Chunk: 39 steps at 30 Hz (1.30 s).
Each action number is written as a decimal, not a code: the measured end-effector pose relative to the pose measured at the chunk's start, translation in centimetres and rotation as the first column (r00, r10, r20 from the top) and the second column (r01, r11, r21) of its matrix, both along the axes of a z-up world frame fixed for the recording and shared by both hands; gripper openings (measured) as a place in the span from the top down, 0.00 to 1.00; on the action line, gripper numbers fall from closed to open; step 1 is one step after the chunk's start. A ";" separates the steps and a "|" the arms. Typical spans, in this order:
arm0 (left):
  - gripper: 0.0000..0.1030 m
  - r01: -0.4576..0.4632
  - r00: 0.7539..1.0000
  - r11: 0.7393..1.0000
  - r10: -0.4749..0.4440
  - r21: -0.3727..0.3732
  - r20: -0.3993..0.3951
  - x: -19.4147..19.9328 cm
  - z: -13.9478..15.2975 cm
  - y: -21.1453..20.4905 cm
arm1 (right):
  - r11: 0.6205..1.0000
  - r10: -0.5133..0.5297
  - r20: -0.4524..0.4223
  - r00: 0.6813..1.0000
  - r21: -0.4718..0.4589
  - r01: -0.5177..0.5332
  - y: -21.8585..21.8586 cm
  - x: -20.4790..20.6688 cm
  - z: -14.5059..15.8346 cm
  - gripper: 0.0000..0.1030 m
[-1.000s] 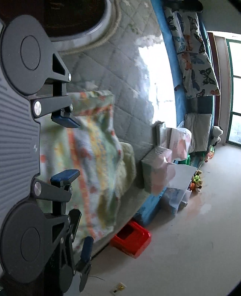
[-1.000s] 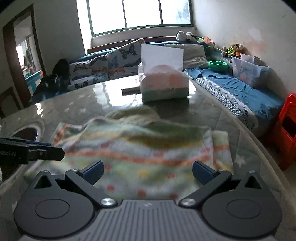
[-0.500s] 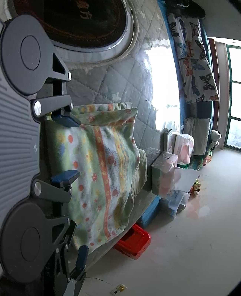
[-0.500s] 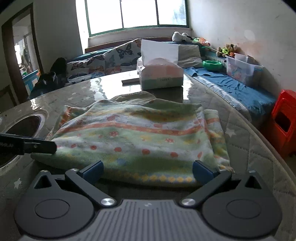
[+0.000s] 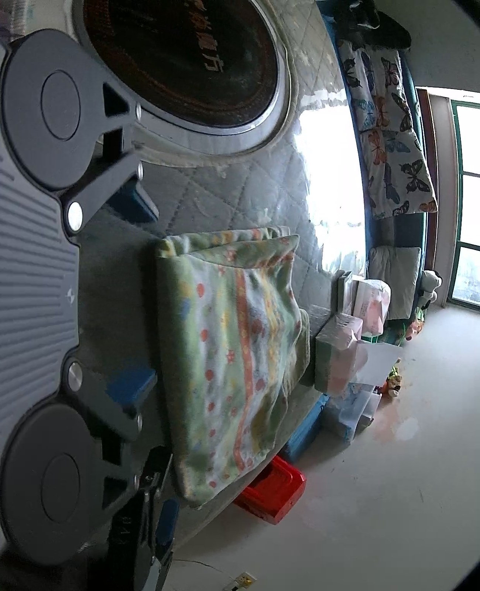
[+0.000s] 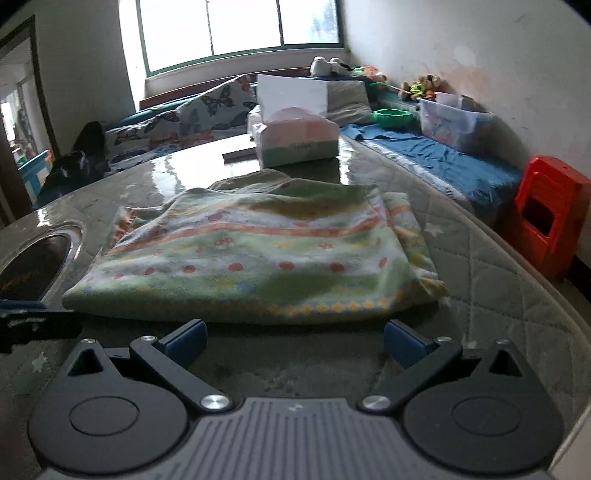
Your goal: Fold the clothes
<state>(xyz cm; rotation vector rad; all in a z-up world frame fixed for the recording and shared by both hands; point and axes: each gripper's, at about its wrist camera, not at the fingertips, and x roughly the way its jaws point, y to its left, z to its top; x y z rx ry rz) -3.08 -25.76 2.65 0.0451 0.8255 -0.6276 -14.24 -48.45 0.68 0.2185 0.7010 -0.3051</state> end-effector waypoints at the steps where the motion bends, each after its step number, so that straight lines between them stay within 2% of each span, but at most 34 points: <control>1: 0.07 0.001 1.000 1.000 -0.001 0.000 0.001 -0.2 0.0 0.0 | 1.000 -0.007 -0.002 1.000 0.000 0.007 0.1 -0.2 0.0 0.00; 7: 0.00 0.002 1.000 1.000 -0.001 0.003 -0.005 -1.2 -0.3 0.1 | 0.999 -0.047 -0.012 0.999 -0.017 0.047 0.7 -1.0 -0.2 0.00; 17: 0.00 -0.005 1.000 1.000 0.005 0.005 -0.004 -2.3 -0.3 0.4 | 0.995 -0.097 0.004 0.995 0.030 0.097 1.8 -2.5 -0.2 0.00; 26: 0.00 0.005 1.000 1.000 -0.005 -0.016 0.008 -3.4 0.0 0.4 | 0.994 -0.105 -0.001 0.994 0.015 0.105 2.2 -2.7 0.0 0.00; 39: 0.00 0.028 1.000 1.000 -0.028 0.001 0.007 -4.2 0.0 -0.2 | 0.995 -0.095 -0.006 0.995 0.013 0.095 2.6 -2.8 0.0 0.00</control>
